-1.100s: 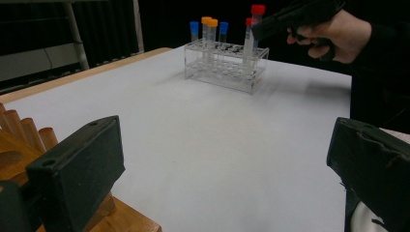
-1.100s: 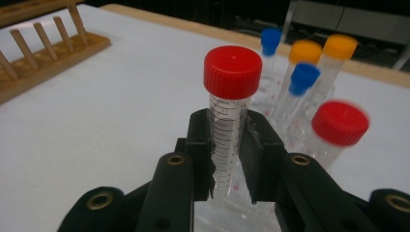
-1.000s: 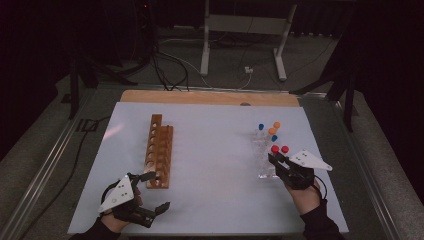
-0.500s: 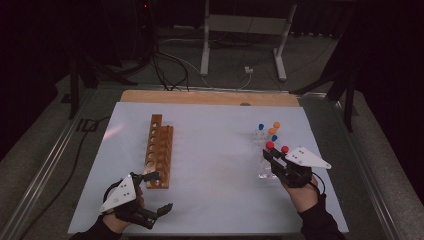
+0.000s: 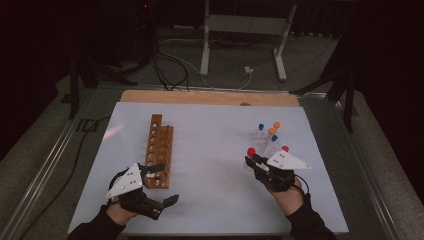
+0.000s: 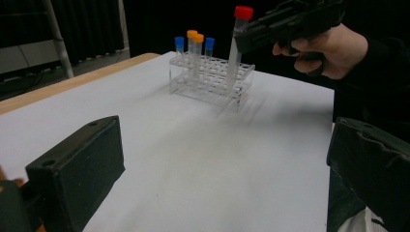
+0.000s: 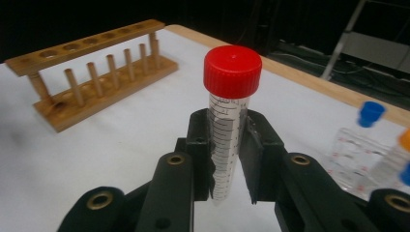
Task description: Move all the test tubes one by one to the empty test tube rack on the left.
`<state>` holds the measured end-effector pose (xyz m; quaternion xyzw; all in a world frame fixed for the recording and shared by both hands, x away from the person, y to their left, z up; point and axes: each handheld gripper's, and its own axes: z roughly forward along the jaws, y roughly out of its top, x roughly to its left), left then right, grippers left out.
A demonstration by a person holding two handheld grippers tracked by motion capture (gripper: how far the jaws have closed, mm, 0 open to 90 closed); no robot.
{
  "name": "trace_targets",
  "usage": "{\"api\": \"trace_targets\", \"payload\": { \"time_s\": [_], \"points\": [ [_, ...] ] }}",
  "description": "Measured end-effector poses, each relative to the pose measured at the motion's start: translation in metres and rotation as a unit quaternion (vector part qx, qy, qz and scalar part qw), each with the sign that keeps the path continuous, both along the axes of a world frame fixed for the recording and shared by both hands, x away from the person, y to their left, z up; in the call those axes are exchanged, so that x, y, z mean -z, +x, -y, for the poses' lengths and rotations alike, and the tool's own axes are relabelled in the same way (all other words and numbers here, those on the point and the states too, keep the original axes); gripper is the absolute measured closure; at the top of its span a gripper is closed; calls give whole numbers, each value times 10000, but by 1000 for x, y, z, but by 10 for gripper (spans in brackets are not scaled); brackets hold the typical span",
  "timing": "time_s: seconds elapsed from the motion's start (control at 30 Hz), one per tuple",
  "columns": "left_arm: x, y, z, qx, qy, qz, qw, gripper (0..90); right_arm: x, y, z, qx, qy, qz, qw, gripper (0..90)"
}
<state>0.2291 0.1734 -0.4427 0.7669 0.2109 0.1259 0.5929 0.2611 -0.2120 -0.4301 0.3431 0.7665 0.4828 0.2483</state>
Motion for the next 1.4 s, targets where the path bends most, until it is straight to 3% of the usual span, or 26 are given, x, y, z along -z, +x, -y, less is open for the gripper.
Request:
{"api": "trace_targets", "payload": {
  "time_s": [0.37, 0.67, 1.1, 1.27, 1.4],
  "points": [
    [-19, 13, 29, 444, -161, -192, 9987, 6, 6, -7, -17, -332, -66, -78, 9994, 749],
    [-28, 25, 49, 481, -174, -336, 9981, 7, 9, -10, -28, -545, -93, -178, 9983, 749],
    [-37, 34, 71, 650, -196, -240, 9974, 16, 10, -15, -41, -817, -86, -214, 9964, 749],
    [-36, 35, 81, 747, -144, -233, 9968, 65, 9, -17, -45, -907, -87, -238, 9956, 749],
    [-33, 37, 89, 765, -53, -165, 9969, 165, 10, -18, -49, -980, -75, -271, 9948, 749]
  ]
}}
